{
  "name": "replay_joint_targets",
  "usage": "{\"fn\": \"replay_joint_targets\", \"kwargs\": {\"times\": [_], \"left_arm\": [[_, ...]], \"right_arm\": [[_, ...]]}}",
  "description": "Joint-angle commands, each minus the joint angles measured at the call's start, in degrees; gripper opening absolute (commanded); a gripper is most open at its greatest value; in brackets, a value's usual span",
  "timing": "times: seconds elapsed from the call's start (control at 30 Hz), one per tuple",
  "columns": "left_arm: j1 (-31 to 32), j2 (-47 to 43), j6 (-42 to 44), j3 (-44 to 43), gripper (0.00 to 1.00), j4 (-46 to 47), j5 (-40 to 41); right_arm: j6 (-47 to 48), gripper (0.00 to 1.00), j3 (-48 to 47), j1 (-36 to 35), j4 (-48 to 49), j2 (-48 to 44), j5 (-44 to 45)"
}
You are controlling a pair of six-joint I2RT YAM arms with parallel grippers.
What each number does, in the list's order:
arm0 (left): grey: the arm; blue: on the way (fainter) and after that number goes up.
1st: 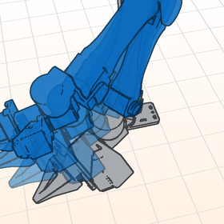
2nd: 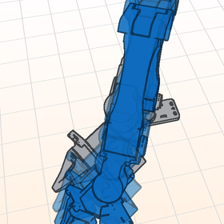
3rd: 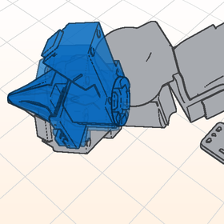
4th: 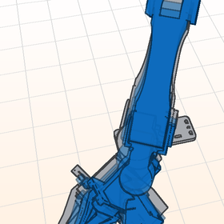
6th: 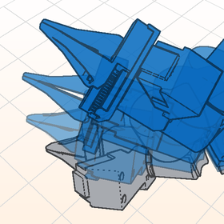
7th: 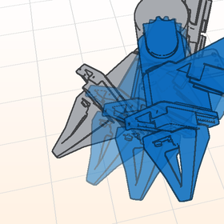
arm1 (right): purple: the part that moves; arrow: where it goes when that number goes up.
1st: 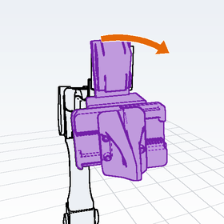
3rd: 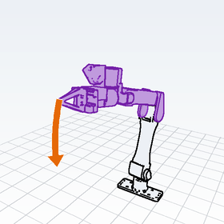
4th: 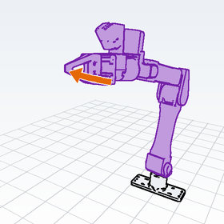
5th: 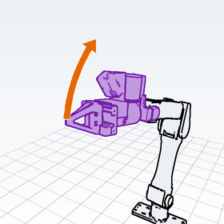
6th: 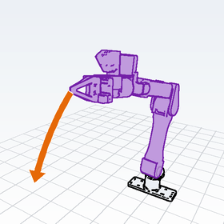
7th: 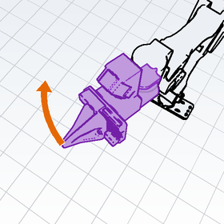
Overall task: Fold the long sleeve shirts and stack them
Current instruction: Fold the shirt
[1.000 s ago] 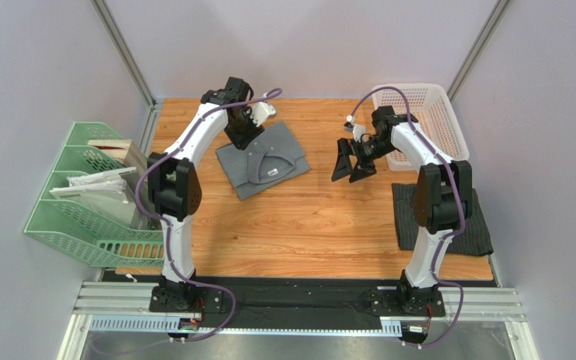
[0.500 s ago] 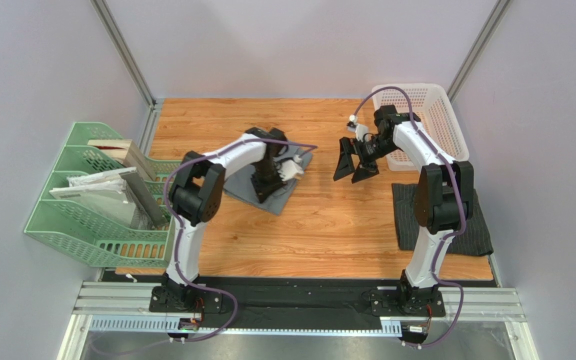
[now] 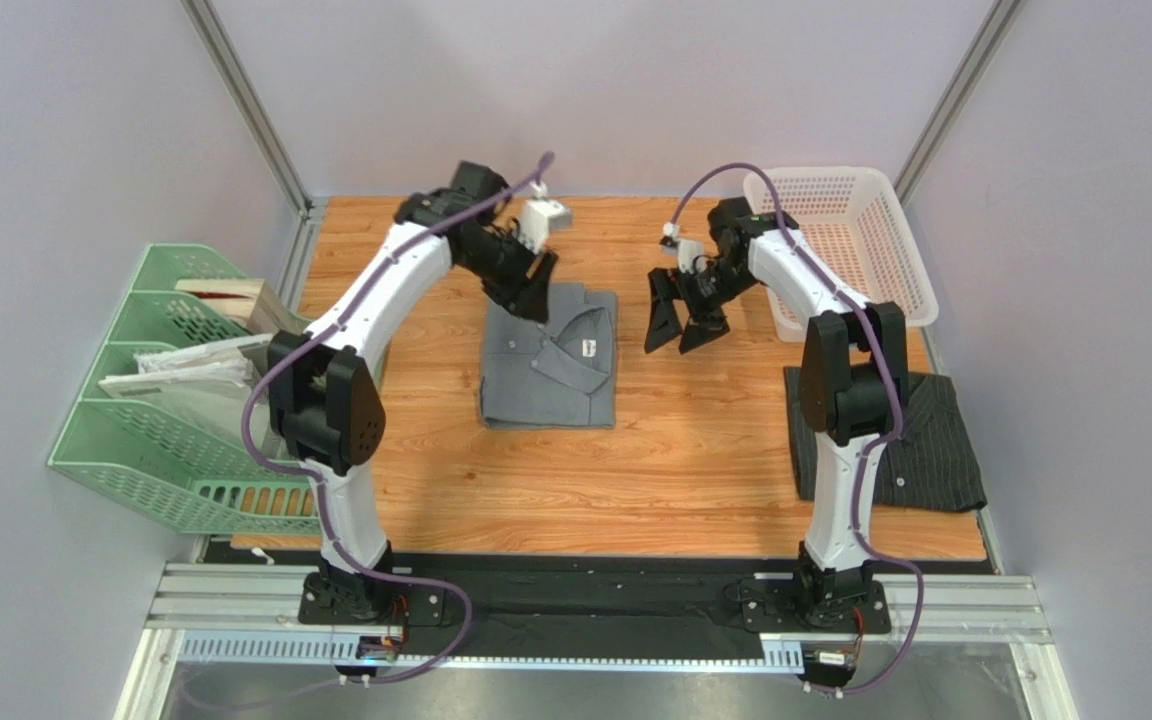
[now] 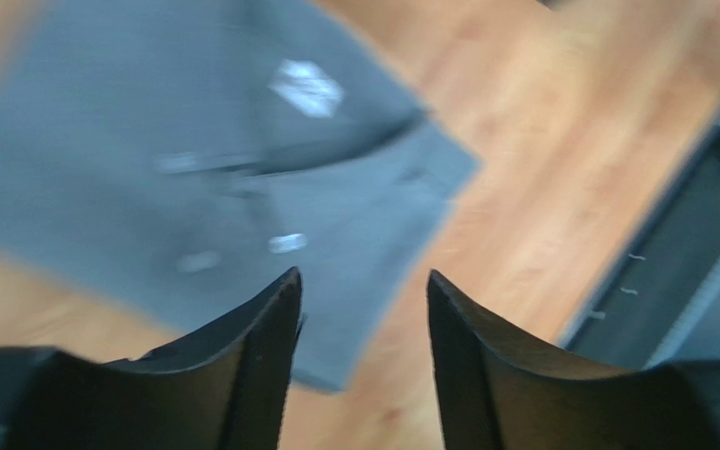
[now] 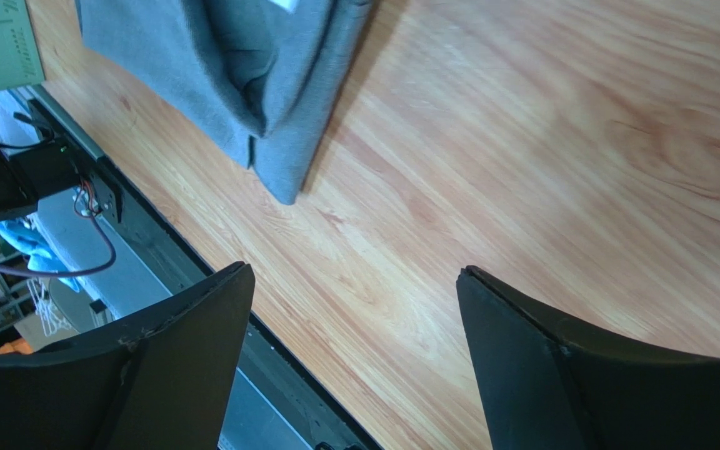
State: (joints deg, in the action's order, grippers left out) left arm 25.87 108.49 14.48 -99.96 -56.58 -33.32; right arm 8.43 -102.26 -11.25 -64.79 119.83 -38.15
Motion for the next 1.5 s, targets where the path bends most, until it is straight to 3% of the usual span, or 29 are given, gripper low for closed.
{"fn": "replay_joint_targets", "kwargs": {"times": [0.0, 0.17, 0.23, 0.33, 0.43, 0.47, 0.53, 0.57, 0.6, 0.67, 0.77, 0.83, 0.97, 1.1, 1.23, 1.33, 1.47], "left_arm": [[-3.89, 5.93, 13.70, -7.79, 0.55, -5.39, 7.73], [-4.60, 14.44, 21.90, -9.27, 0.46, 0.50, 16.70], [-4.42, 17.01, 24.10, -11.90, 0.45, 0.42, 19.33], [-3.98, 20.53, 24.11, -13.24, 0.34, -2.56, 24.08], [-1.80, 18.09, 17.88, -7.65, 0.27, -7.31, 24.89], [-0.83, 16.51, 12.21, -4.83, 0.26, -7.84, 24.19], [2.86, 13.08, 6.03, 3.84, 0.15, -7.24, 18.84], [4.53, 10.19, -0.09, 6.16, 0.14, -6.80, 17.34], [7.67, 9.21, -2.42, 7.75, 0.14, -6.53, 11.76], [9.89, 6.58, -7.68, 9.26, 0.24, -6.44, 4.70], [10.01, -0.71, -8.50, 9.96, 0.41, -3.55, 4.14], [7.37, -5.63, -9.73, 11.27, 0.54, -0.03, 4.05], [-0.18, -8.90, -8.51, 12.42, 0.59, 1.20, 3.53], [-5.64, -12.59, -7.80, 18.82, 0.63, 4.45, -1.74], [-9.25, -10.77, -4.56, 21.91, 0.58, 3.32, -4.12], [-10.22, -8.39, 0.36, 23.41, 0.53, 1.65, -3.77], [-11.45, -7.15, -0.41, 25.60, 0.52, 3.48, -3.94]], "right_arm": [[-2.80, 0.85, 3.98, -2.73, 2.73, -2.22, -0.78], [-7.01, 0.82, 12.60, -2.73, 6.61, -5.74, -0.70], [-8.07, 0.77, 15.85, -2.38, 6.87, -7.24, -1.65], [-9.81, 0.70, 20.07, -2.29, 7.31, -10.05, -3.06], [-12.29, 0.67, 23.41, -2.38, 9.16, -12.16, -4.21], [-12.64, 0.66, 23.77, -2.29, 9.42, -12.25, -4.04], [-12.82, 0.61, 23.34, -2.20, 9.51, -11.99, -2.12], [-12.56, 0.59, 23.07, -2.20, 9.16, -11.81, -1.49], [-12.21, 0.58, 22.63, -2.11, 8.38, -11.55, -0.88], [-11.07, 0.56, 21.84, -2.20, 8.02, -10.50, 0.88], [-9.57, 0.53, 20.88, -2.46, 6.35, -9.01, 2.20], [-9.04, 0.44, 21.04, -2.99, 6.17, -8.13, 2.90], [-8.60, 0.32, 19.91, -4.92, 6.69, -4.79, 3.61], [-7.04, 0.23, 15.62, -5.80, 8.37, 0.82, 4.58], [-6.32, 0.12, 10.07, -5.72, 8.55, 5.40, 6.86], [-4.39, 0.14, 9.35, -4.93, 6.88, 4.28, 5.82], [-1.93, 0.29, 11.46, -2.91, 2.58, -0.02, 3.61]]}}
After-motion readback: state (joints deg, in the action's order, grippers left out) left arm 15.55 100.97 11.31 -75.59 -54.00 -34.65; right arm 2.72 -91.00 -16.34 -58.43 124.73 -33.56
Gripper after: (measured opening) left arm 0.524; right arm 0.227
